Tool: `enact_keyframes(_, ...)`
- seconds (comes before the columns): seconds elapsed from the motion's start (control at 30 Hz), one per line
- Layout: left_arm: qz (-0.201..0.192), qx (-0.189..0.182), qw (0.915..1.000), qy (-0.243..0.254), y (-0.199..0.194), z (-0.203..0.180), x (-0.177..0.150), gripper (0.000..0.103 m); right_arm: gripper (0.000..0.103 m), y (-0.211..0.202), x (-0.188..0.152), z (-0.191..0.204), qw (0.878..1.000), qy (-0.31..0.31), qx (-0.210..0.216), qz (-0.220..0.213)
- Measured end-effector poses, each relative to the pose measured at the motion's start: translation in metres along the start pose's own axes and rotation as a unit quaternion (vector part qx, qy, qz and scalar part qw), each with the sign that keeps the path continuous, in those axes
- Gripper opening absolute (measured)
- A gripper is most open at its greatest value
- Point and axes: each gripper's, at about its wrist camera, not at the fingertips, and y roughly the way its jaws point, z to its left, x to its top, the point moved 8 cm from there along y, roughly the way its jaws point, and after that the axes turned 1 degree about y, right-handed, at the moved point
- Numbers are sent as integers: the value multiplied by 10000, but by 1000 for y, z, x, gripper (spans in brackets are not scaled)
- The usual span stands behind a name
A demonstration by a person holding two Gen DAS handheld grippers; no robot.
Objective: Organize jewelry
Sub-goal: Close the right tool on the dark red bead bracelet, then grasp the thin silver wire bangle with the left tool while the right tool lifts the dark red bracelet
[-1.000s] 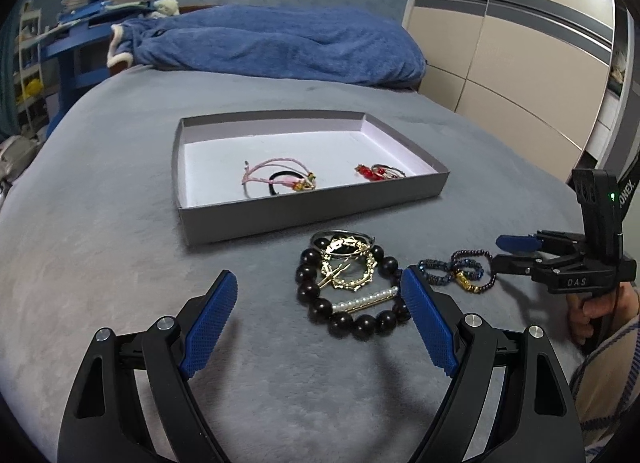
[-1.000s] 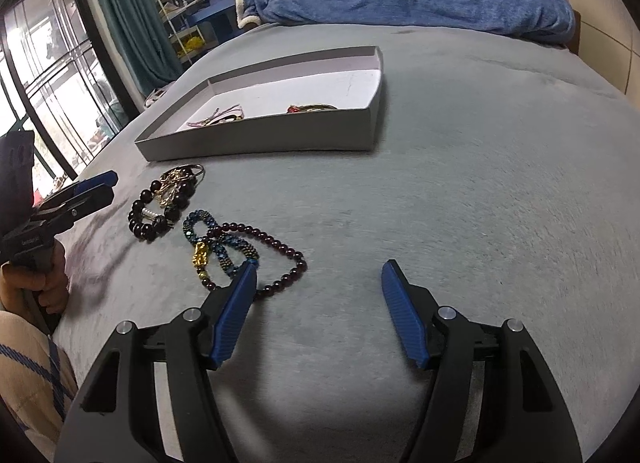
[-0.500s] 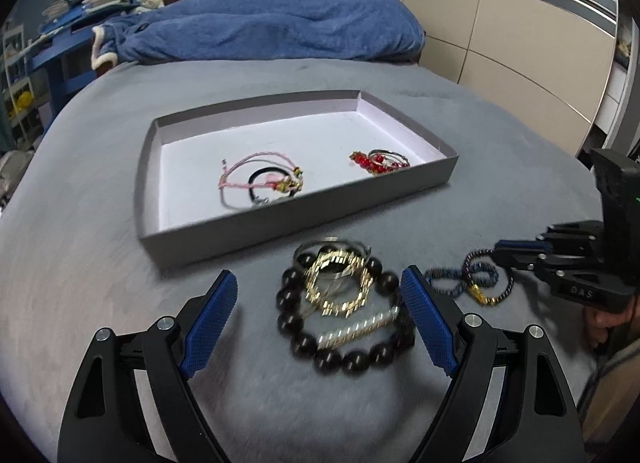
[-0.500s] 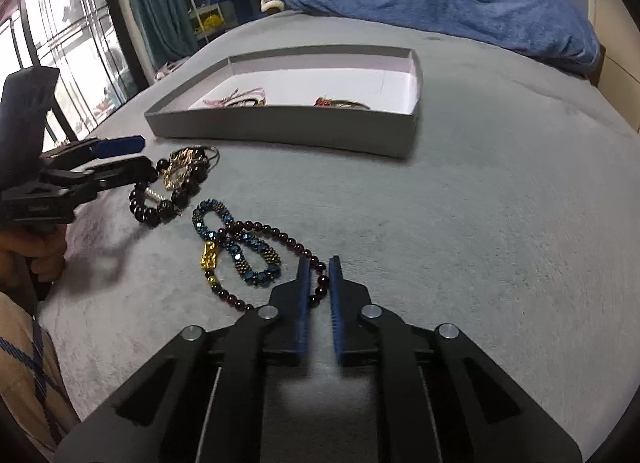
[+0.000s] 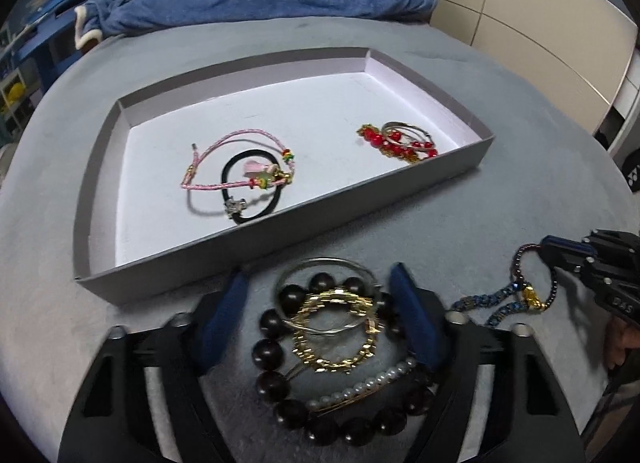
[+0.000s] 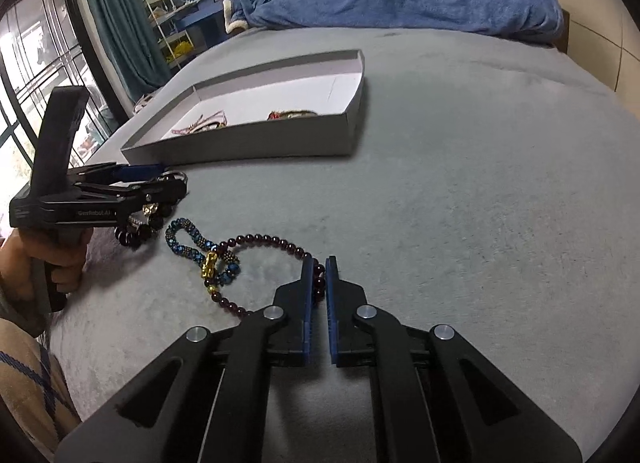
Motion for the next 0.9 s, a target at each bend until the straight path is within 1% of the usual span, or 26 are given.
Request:
enact_keyframes(0.03, -39, -20, 10000, 0, -3, 0, 0, 59, 8, 1, 0, 1, 10000, -1, 9, 24)
enact_keyframes(0.07, -76, -41, 10000, 2, -5, 0, 0, 52, 8, 2, 0, 1, 10000, 0, 20, 44)
enact_keyframes(0.1, -140, -68, 9999, 18, -8, 0, -1, 52, 8, 2, 0, 0, 10000, 0, 27, 47)
enact_keyframes(0.27, -458, -174, 9988, 46, -24, -6, -2, 52, 9, 2, -1, 1, 10000, 12, 50, 78)
enact_keyframes(0.3, -574, -197, 9981, 76, -31, -7, -2, 52, 9, 3, 0, 1, 9999, 12, 58, 81)
enact_keyframes(0.37, -703, -198, 9973, 119, -39, -10, 0, 52, 9, 4, 0, 3, 9999, -26, 68, 86)
enact_keyframes(0.43, -827, -182, 9963, 142, -46, -10, 3, 52, 6, 3, 2, 4, 9999, -83, 83, 50)
enact_keyframes(0.53, -1019, -123, 9947, 105, -58, -6, 11, 52, 6, -3, 6, 10, 9997, -169, 169, -60)
enact_keyframes(0.67, -1176, -39, 9931, 15, -68, 4, 21, 52, 6, -13, 18, 19, 9991, -210, 282, -255)
enact_keyframes(0.9, -1384, 51, 9901, -207, -78, 25, 36, 52, 6, -31, 51, 36, 9968, -435, 385, -548)
